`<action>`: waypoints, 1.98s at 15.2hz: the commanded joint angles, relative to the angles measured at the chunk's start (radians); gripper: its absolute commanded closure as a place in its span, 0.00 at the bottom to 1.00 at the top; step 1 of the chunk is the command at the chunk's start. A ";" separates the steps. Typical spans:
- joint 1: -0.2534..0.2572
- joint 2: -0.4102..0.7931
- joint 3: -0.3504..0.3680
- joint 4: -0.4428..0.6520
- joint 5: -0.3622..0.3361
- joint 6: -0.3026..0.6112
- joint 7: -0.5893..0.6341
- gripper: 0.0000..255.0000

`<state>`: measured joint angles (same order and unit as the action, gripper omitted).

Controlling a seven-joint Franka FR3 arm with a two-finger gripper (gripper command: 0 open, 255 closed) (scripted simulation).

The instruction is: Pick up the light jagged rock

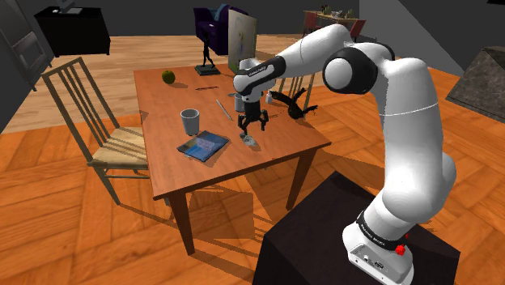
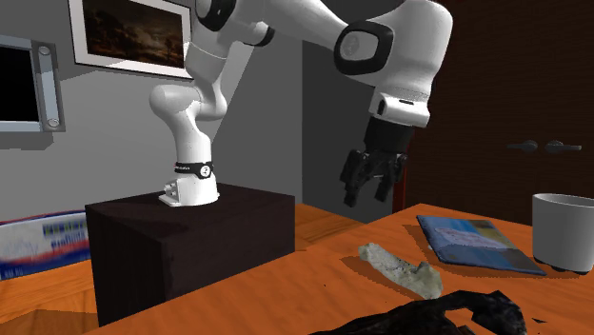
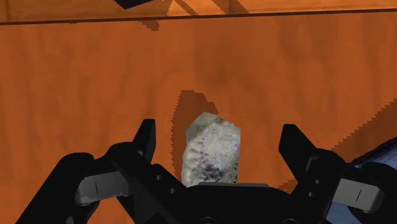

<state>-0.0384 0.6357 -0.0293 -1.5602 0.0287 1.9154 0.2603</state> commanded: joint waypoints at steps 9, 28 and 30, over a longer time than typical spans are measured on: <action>-0.014 0.367 -0.014 0.443 -0.011 -0.098 0.015 0.00; -0.014 0.381 -0.014 0.446 -0.011 -0.087 0.015 1.00; -0.013 0.363 -0.014 0.441 -0.011 -0.100 0.015 1.00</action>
<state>-0.0529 1.0058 -0.0434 -1.1187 0.0175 1.8224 0.2746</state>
